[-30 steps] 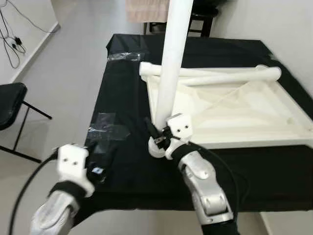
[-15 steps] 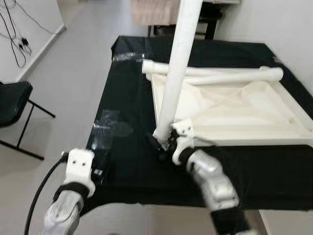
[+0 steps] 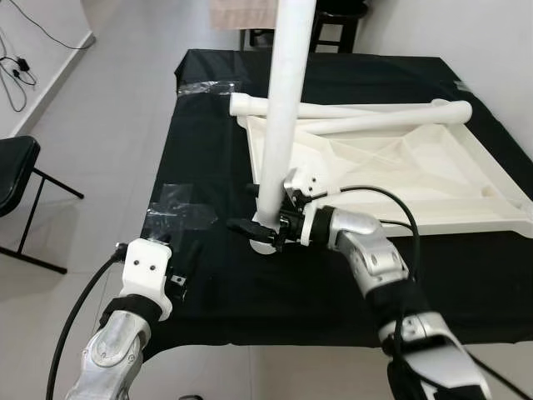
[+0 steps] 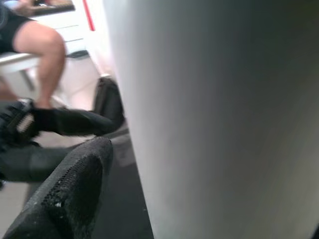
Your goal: Building children table
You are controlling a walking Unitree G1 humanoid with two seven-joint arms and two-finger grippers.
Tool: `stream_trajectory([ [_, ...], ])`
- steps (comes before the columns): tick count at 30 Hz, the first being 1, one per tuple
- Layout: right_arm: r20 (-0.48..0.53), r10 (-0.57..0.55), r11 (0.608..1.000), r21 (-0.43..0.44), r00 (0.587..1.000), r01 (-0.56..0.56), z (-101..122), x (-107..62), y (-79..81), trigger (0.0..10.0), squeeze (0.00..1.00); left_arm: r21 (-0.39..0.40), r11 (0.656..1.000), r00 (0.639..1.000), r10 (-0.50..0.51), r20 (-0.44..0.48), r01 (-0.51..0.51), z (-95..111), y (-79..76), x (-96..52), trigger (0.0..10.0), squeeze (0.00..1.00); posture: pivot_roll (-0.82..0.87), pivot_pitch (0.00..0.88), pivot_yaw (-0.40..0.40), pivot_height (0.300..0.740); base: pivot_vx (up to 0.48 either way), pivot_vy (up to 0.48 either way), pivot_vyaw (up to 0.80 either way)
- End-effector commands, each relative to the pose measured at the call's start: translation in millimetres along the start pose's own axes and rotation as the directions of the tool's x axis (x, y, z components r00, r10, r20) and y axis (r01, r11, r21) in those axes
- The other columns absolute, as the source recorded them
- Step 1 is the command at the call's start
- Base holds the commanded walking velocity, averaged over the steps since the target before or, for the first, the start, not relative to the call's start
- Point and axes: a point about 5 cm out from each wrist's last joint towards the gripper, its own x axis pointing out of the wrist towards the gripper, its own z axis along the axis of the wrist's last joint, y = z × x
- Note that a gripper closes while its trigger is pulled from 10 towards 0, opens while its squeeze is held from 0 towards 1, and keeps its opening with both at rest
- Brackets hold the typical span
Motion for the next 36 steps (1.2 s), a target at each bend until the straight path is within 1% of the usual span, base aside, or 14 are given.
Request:
stream_trajectory([
  [1,0.027,0.060,0.998,0.031,0.998,-0.060,3,5.5,-0.9,0.2,0.00,-0.025,0.999,0.999,-0.026,-0.026,0.025,-10,2.5,-1.9,10.0,0.00,0.24,0.169,-0.056,0.740,0.000,0.000,0.00],
  [6,0.052,0.146,0.987,0.064,0.988,-0.149,5,-1.5,-3.4,0.0,0.00,-0.121,0.990,0.997,-0.071,0.005,0.071,-14,-1.2,-2.5,10.0,0.00,0.23,0.162,-0.061,0.740,0.000,0.000,0.00],
  [15,0.042,0.171,0.982,0.070,0.984,-0.173,2,-9.3,-4.9,0.0,0.00,-0.160,0.981,0.994,-0.110,0.029,0.113,-14,-5.4,0.2,10.0,0.00,0.21,0.171,-0.059,0.740,0.000,0.000,0.00],
  [20,-0.058,-0.016,0.998,0.059,0.998,0.020,-24,-22.9,-6.3,0.0,0.00,-0.199,0.969,0.989,-0.142,0.037,0.147,-16,-8.0,-1.3,10.0,0.00,0.19,0.196,-0.085,0.740,0.000,0.000,0.00],
  [21,-0.108,-0.230,0.971,0.047,0.967,0.236,-39,-23.6,-2.9,0.0,0.00,-0.201,0.967,0.988,-0.149,0.038,0.154,-16,-9.5,-2.7,10.0,0.00,0.19,0.200,-0.088,0.740,0.000,0.000,0.00],
  [23,-0.221,-0.689,0.695,0.069,0.690,0.716,-66,-38.4,26.6,0.0,0.00,-0.201,0.965,0.985,-0.165,0.042,0.170,-15,-9.5,-5.3,10.0,0.00,0.19,0.220,-0.077,0.740,0.000,0.000,0.00],
  [24,-0.221,-0.689,0.695,0.069,0.690,0.716,-66,-38.4,26.6,0.0,0.00,-0.201,0.965,0.985,-0.165,0.042,0.170,-15,-9.5,-5.3,10.0,0.00,0.19,0.220,-0.077,0.740,0.000,0.000,0.00],
  [25,-0.259,-0.777,0.579,0.063,0.574,0.813,-71,-49.0,35.2,0.0,0.00,-0.201,0.964,0.984,-0.170,0.045,0.176,-15,-9.2,-5.8,10.0,0.00,0.19,0.220,-0.077,0.740,0.000,0.000,0.00],
  [26,-0.282,-0.751,0.602,0.078,0.597,0.794,-74,-48.7,48.0,0.0,0.00,-0.204,0.963,0.984,-0.172,0.046,0.178,-15,-8.3,-6.3,10.0,0.00,0.18,0.230,-0.067,0.740,0.000,0.000,0.00],
  [27,-0.282,-0.751,0.602,0.078,0.597,0.794,-74,-48.7,48.0,0.0,0.00,-0.204,0.963,0.984,-0.172,0.046,0.178,-15,-8.3,-6.3,10.0,0.00,0.18,0.230,-0.067,0.740,0.000,0.000,0.00],
  [31,-0.241,-0.684,0.703,0.031,0.688,0.710,-70,-36.5,55.6,0.0,0.00,-0.220,0.951,0.976,-0.214,0.032,0.216,-17,-11.5,-10.9,10.0,0.00,0.15,0.224,-0.048,0.740,0.000,0.000,0.00],
  [33,-0.234,-0.683,0.706,0.032,0.692,0.708,-69,-35.4,53.3,0.0,0.00,-0.225,0.948,0.974,-0.223,0.028,0.223,-18,-12.6,-12.2,10.0,0.00,0.15,0.227,-0.049,0.740,0.000,0.000,0.00],
  [34,-0.224,-0.688,0.702,0.034,0.690,0.711,-67,-34.7,50.3,10.0,0.00,-0.234,0.949,0.977,-0.213,0.025,0.213,-19,-12.4,-13.6,10.0,0.00,0.15,0.230,-0.052,0.740,0.000,0.000,0.00],
  [36,-0.217,-0.694,0.698,0.032,0.687,0.715,-65,-34.5,48.8,10.0,0.00,-0.240,0.949,0.979,-0.205,0.023,0.204,-20,-12.1,-14.6,10.0,0.00,0.15,0.230,-0.052,0.740,0.000,0.000,0.00],
])
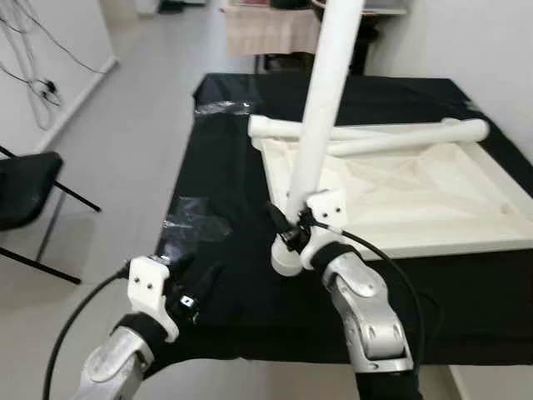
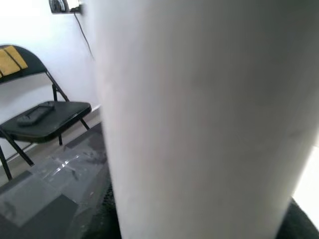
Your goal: Building children table
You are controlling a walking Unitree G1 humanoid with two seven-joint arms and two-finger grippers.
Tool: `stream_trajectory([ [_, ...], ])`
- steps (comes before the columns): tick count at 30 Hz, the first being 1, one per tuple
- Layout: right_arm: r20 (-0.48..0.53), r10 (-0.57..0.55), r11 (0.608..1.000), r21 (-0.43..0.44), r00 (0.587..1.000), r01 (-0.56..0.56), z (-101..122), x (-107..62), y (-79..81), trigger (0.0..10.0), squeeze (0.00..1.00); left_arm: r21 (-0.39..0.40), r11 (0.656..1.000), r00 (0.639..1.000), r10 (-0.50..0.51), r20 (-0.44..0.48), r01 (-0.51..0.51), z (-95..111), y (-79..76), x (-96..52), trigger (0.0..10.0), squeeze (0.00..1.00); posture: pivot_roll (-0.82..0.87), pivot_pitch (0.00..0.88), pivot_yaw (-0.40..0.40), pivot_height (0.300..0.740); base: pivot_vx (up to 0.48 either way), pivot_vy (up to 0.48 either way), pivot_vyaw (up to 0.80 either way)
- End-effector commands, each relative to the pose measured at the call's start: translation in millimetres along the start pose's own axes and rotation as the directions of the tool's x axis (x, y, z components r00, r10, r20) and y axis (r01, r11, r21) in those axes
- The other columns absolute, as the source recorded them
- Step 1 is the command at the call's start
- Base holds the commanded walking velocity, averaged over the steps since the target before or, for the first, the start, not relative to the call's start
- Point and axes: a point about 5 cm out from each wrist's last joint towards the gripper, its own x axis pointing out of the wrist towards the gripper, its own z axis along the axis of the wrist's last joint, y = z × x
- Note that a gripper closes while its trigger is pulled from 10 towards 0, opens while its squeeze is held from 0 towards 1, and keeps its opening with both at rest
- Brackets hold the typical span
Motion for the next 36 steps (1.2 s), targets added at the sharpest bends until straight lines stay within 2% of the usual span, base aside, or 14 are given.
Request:
stream_trajectory([
  [1,-0.229,-0.045,0.998,0.028,0.972,0.053,-46,-10.6,-8.9,10.0,0.00,-0.011,1.000,1.000,-0.003,-0.023,0.003,-3,-1.1,-3.7,10.0,0.00,0.15,0.230,-0.052,0.740,0.000,0.000,0.00],
  [2,-0.190,-0.004,0.998,0.067,0.982,0.017,-37,-7.6,-6.4,10.0,1.00,-0.014,1.000,1.000,0.022,-0.015,-0.022,-3,0.4,-5.2,10.0,0.00,0.15,0.233,-0.057,0.740,0.000,0.000,0.00],
  [5,0.035,0.324,0.938,0.116,0.946,-0.325,2,3.6,0.7,10.0,0.95,-0.017,0.998,0.998,0.061,0.005,-0.061,-2,2.9,-5.4,10.0,0.00,0.17,0.233,-0.062,0.740,0.000,0.000,0.00],
  [6,0.035,0.324,0.938,0.116,0.946,-0.325,2,3.6,0.7,10.0,0.95,-0.017,0.998,0.998,0.061,0.005,-0.061,-2,2.9,-5.4,10.0,0.00,0.17,0.233,-0.062,0.740,0.000,0.000,0.00],
  [7,0.102,0.490,0.867,0.052,0.866,-0.496,18,6.4,-3.6,10.0,0.00,-0.021,0.998,0.998,0.062,0.006,-0.062,-3,2.3,-4.4,10.0,0.00,0.17,0.229,-0.068,0.740,0.000,0.000,0.00],
  [16,0.069,0.671,0.741,-0.073,0.738,-0.667,34,21.9,-19.2,10.0,0.00,-0.017,0.998,0.998,0.054,0.013,-0.053,-2,1.5,1.0,10.0,0.00,0.18,0.221,-0.082,0.740,0.000,0.000,0.00],
  [17,0.052,0.715,0.698,-0.086,0.697,-0.711,41,29.2,-21.2,10.0,0.00,-0.015,0.999,0.999,0.053,0.013,-0.052,-3,0.9,1.8,10.0,0.00,0.18,0.211,-0.089,0.740,0.000,0.000,0.00],
  [18,0.042,0.754,0.657,-0.084,0.656,-0.749,47,33.8,-22.1,9.2,0.00,-0.013,0.999,0.999,0.052,0.013,-0.052,-4,0.4,2.3,10.0,0.00,0.18,0.210,-0.090,0.740,0.000,0.000,0.00],
  [19,0.036,0.785,0.619,-0.077,0.618,-0.782,51,36.7,-22.6,2.2,0.00,-0.012,0.999,0.999,0.052,0.012,-0.052,-4,-0.4,2.6,10.0,0.00,0.19,0.210,-0.096,0.740,0.000,0.000,0.00],
  [22,0.036,0.785,0.619,-0.077,0.618,-0.782,51,36.7,-22.6,2.2,0.00,-0.012,0.999,0.999,0.052,0.012,-0.052,-4,-0.4,2.6,10.0,0.00,0.19,0.210,-0.096,0.740,0.000,0.000,0.00],
  [23,0.031,0.817,0.577,-0.066,0.576,-0.814,54,37.9,-23.6,0.0,0.00,-0.012,0.999,0.999,0.053,0.012,-0.052,-5,-1.0,2.8,10.0,0.00,0.19,0.210,-0.096,0.740,0.000,0.000,0.00],
  [27,0.012,0.876,0.482,-0.047,0.482,-0.875,57,37.2,-29.8,0.0,0.00,-0.013,0.999,0.999,0.038,0.002,-0.038,-7,-3.8,3.3,10.0,0.00,0.19,0.206,-0.101,0.740,0.000,0.000,0.00],
  [35,-0.006,0.874,0.485,-0.041,0.485,-0.874,44,31.9,-33.1,0.0,0.00,-0.019,1.000,1.000,0.024,-0.006,-0.025,-10,-5.6,3.2,10.0,0.00,0.17,0.208,-0.103,0.740,0.000,0.000,0.00],
  [36,-0.052,0.795,0.602,-0.055,0.605,-0.796,29,30.8,-30.4,0.0,0.00,-0.022,0.999,1.000,0.023,-0.006,-0.023,-10,-6.2,2.9,10.0,0.00,0.16,0.213,-0.113,0.740,0.000,0.000,0.00],
])
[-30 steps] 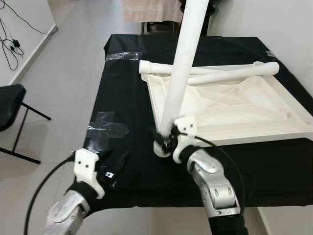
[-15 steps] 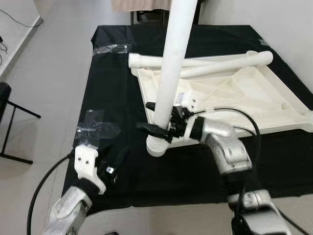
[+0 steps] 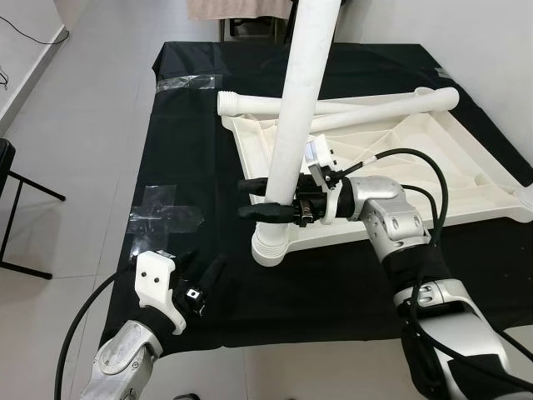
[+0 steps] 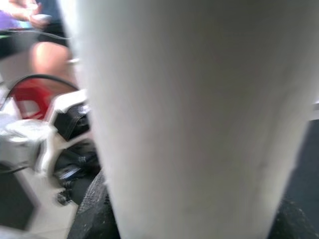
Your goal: Building children table
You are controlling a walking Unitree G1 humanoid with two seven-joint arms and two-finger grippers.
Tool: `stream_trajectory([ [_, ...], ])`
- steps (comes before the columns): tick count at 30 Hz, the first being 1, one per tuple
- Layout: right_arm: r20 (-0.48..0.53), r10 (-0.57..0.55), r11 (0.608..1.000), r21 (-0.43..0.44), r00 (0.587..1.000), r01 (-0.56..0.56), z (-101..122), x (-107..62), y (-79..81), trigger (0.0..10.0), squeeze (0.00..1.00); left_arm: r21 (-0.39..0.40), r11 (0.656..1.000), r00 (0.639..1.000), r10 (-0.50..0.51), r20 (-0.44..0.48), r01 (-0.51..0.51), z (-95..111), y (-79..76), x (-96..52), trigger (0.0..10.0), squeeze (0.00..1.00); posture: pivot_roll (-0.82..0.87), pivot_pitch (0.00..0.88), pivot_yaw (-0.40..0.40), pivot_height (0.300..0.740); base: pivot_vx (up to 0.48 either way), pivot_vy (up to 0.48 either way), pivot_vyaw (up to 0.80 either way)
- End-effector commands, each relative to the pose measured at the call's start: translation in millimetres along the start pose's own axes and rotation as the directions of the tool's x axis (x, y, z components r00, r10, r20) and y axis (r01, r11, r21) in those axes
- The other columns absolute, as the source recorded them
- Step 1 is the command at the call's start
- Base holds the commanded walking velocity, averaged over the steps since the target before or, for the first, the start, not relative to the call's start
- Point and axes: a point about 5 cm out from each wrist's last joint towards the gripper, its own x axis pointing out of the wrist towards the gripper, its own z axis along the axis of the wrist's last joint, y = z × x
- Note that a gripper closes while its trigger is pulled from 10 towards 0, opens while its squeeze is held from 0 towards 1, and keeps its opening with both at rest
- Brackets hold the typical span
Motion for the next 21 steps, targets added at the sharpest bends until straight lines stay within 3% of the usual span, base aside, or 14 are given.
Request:
stream_trajectory([
  [1,-0.136,-0.298,0.952,0.022,0.945,0.304,-39,6.7,8.9,0.0,0.00,-0.018,1.000,1.000,-0.009,-0.011,0.009,-5,-3.7,-3.2,10.0,0.00,0.16,0.220,-0.119,0.740,0.000,0.000,0.00],
  [2,-0.136,-0.298,0.952,0.022,0.945,0.304,-39,6.7,8.9,0.0,0.00,-0.018,1.000,1.000,-0.009,-0.011,0.009,-5,-3.7,-3.2,10.0,0.00,0.16,0.220,-0.119,0.740,0.000,0.000,0.00],
  [3,-0.166,-0.465,0.882,-0.002,0.870,0.471,-50,8.6,12.7,0.0,0.00,-0.019,1.000,1.000,-0.010,-0.011,0.009,-4,-3.7,-4.0,10.0,0.00,0.16,0.221,-0.117,0.740,0.000,0.000,0.00],
  [4,-0.166,-0.465,0.882,-0.002,0.870,0.471,-50,8.6,12.7,0.0,0.00,-0.019,1.000,1.000,-0.010,-0.011,0.009,-4,-3.7,-4.0,10.0,0.00,0.16,0.221,-0.117,0.740,0.000,0.000,0.00],
  [5,-0.226,-0.667,0.727,0.010,0.710,0.686,-67,5.4,27.5,0.0,0.00,-0.018,1.000,1.000,-0.010,-0.010,0.010,-3,-2.7,-4.4,10.0,0.00,0.15,0.240,-0.105,0.740,0.000,0.000,0.00],
  [6,-0.280,-0.732,0.645,0.007,0.620,0.764,-79,4.9,47.0,0.0,0.00,-0.018,1.000,1.000,-0.010,-0.010,0.010,-3,-1.6,-4.9,10.0,0.00,0.14,0.249,-0.094,0.740,0.000,0.000,0.00],
  [7,-0.307,-0.746,0.618,0.009,0.591,0.786,-84,5.4,60.8,0.0,0.00,-0.018,1.000,1.000,-0.011,-0.011,0.011,-2,-0.8,-5.0,10.0,0.00,0.14,0.249,-0.094,0.740,0.000,0.000,0.00],
  [13,-0.283,-0.710,0.667,0.022,0.645,0.745,-80,19.1,57.6,0.0,0.00,-0.027,0.999,1.000,-0.025,-0.015,0.025,-4,1.2,-0.4,10.0,0.00,0.13,0.230,-0.095,0.740,0.000,0.000,0.00],
  [14,-0.285,-0.707,0.674,0.006,0.647,0.739,-79,19.6,52.1,8.0,0.00,-0.025,0.999,1.000,-0.026,-0.015,0.025,-4,1.2,0.3,10.0,0.00,0.13,0.227,-0.097,0.740,0.000,0.000,0.00],
  [15,-0.284,-0.708,0.676,-0.004,0.647,0.737,-78,20.8,49.2,10.0,0.00,-0.024,0.999,1.000,-0.024,-0.015,0.023,-4,1.4,0.2,10.0,0.00,0.13,0.227,-0.097,0.740,0.000,0.000,0.00],
  [18,-0.282,-0.711,0.674,-0.011,0.644,0.739,-77,21.5,47.7,10.0,0.00,-0.023,1.000,1.000,-0.022,-0.015,0.022,-4,1.6,0.0,10.0,0.00,0.13,0.227,-0.097,0.740,0.000,0.000,0.00],
  [19,-0.228,-0.680,0.710,0.035,0.697,0.703,-65,26.3,39.5,10.0,1.00,-0.022,1.000,1.000,-0.011,-0.011,0.011,-4,1.5,0.2,10.0,0.00,0.14,0.222,-0.107,0.740,0.000,0.000,0.00],
  [20,-0.228,-0.680,0.710,0.035,0.697,0.703,-65,26.3,39.5,10.0,1.00,-0.022,1.000,1.000,-0.011,-0.011,0.011,-4,1.5,0.2,10.0,0.00,0.14,0.222,-0.107,0.740,0.000,0.000,0.00],
  [21,-0.101,-0.566,0.814,0.087,0.818,0.574,-39,36.2,30.9,10.0,1.00,-0.023,1.000,1.000,0.000,-0.006,-0.001,-5,1.0,1.1,10.0,0.00,0.14,0.221,-0.112,0.740,0.000,0.000,0.00],
])
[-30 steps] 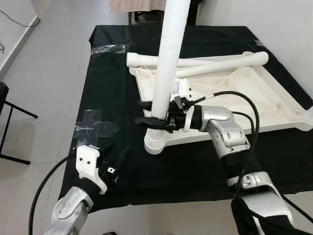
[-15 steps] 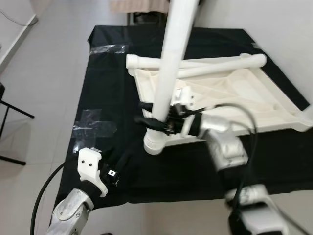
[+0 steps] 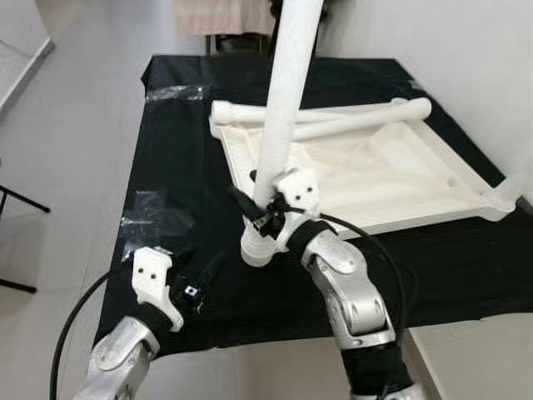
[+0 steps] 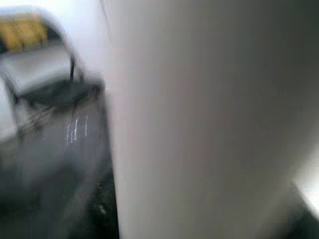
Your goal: Building children table
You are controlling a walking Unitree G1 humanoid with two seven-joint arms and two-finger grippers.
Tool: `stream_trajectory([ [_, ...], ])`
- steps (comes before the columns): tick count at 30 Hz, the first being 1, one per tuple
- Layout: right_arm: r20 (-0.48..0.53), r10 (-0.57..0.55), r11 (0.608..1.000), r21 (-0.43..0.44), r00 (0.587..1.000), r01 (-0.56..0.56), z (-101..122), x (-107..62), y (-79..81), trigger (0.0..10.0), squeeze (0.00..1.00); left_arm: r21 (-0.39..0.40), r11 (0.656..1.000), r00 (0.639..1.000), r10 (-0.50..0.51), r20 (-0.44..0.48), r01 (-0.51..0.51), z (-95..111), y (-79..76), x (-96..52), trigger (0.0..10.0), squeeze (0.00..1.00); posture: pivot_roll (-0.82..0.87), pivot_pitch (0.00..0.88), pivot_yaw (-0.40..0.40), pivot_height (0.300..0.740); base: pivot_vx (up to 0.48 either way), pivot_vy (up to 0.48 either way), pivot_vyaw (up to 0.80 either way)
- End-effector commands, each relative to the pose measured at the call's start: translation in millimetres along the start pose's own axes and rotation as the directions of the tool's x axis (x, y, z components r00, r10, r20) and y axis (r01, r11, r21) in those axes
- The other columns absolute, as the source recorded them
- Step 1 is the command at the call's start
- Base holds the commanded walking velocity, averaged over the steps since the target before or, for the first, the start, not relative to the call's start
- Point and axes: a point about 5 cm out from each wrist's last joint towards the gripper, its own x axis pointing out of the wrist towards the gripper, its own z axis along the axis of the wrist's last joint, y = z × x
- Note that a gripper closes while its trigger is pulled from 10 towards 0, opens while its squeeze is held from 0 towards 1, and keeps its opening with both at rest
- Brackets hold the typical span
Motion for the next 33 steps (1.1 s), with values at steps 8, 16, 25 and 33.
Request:
stream_trajectory([
  [8,0.106,0.548,0.835,-0.138,0.830,-0.533,38,2.2,-3.4,10.0,0.00,-0.014,1.000,1.000,0.008,-0.027,-0.008,-9,-1.6,-0.2,10.0,0.00,0.15,0.216,-0.115,0.740,0.000,0.000,0.00],
  [16,0.087,0.665,0.746,-0.125,0.742,-0.654,46,6.0,-10.2,10.0,0.00,-0.012,1.000,1.000,0.011,-0.028,-0.011,-10,-1.2,-0.9,10.0,0.00,0.16,0.215,-0.116,0.740,0.000,0.000,0.00],
  [25,0.076,0.734,0.679,-0.079,0.675,-0.730,46,7.0,-24.1,0.0,0.00,-0.012,1.000,1.000,0.012,-0.027,-0.013,-10,-2.1,-1.1,10.0,0.00,0.16,0.222,-0.113,0.740,0.000,0.000,0.00],
  [33,0.050,0.475,0.880,-0.048,0.879,-0.473,25,-3.3,-41.8,0.0,0.00,-0.015,1.000,1.000,0.005,-0.024,-0.005,-8,-4.7,-2.8,10.0,0.00,0.16,0.239,-0.115,0.740,0.000,0.000,0.00],
])
